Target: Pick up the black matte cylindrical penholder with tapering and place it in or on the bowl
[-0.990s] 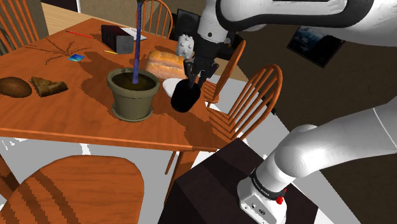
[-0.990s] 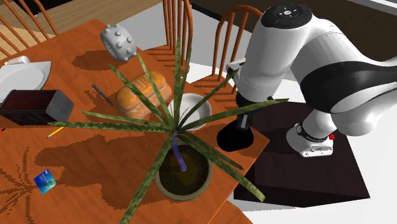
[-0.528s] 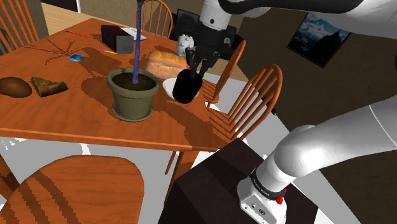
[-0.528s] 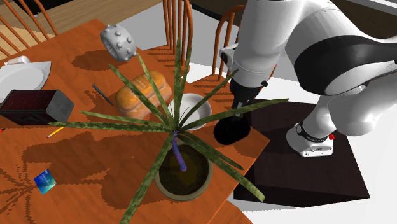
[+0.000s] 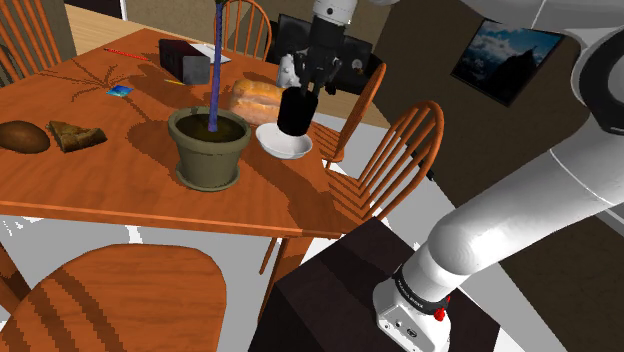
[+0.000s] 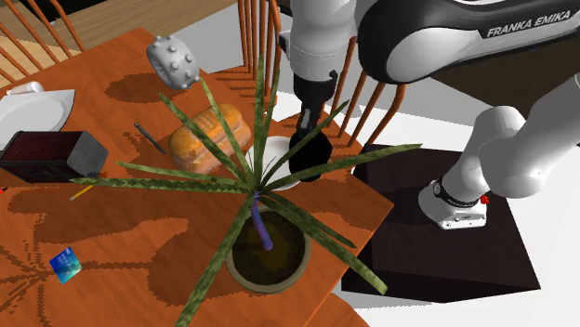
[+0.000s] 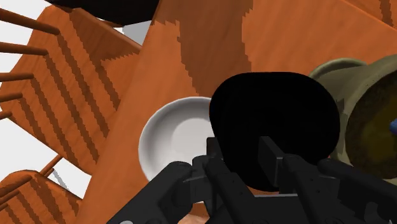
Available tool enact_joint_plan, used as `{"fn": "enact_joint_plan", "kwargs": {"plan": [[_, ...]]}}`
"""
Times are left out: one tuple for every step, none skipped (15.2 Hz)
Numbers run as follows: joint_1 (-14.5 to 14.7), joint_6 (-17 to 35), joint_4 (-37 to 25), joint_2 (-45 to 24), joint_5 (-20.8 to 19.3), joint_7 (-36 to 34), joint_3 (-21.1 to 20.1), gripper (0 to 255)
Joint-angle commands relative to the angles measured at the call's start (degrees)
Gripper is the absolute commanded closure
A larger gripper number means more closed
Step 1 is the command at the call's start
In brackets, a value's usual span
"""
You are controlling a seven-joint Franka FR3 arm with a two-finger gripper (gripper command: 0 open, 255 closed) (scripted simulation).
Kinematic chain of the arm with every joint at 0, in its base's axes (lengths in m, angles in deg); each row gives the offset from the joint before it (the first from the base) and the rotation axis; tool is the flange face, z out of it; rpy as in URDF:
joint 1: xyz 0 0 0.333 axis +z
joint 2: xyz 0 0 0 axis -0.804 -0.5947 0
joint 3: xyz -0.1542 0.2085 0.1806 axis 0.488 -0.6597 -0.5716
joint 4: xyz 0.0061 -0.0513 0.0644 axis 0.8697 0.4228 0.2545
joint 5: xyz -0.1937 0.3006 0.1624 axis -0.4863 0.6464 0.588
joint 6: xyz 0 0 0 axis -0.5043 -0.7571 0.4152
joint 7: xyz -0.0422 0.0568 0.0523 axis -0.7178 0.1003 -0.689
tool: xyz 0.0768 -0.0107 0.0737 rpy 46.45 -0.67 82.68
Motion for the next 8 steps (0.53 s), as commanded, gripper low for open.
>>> {"fn": "enact_joint_plan", "kwargs": {"plan": [[-0.9, -0.9, -4.0, -3.1, -0.8, 1.5, 0.9, 255], [-1.2, -1.5, -6.2, -4.8, -1.2, 2.2, 1.3, 255], [-1.6, -2.1, -8.6, -6.6, -1.6, 2.8, 1.7, 255], [-2.0, -2.8, -11.1, -8.4, -2.0, 3.4, 2.0, 255], [-2.3, -3.5, -13.7, -10.3, -2.3, 4.0, 2.4, 255], [-2.6, -4.3, -16.4, -12.2, -2.7, 4.6, 2.7, 255], [-2.9, -5.2, -19.2, -14.2, -3.0, 5.2, 3.0, 255], [-3.3, -6.7, -23.9, -17.4, -3.5, 6.1, 3.4, 255]]}}
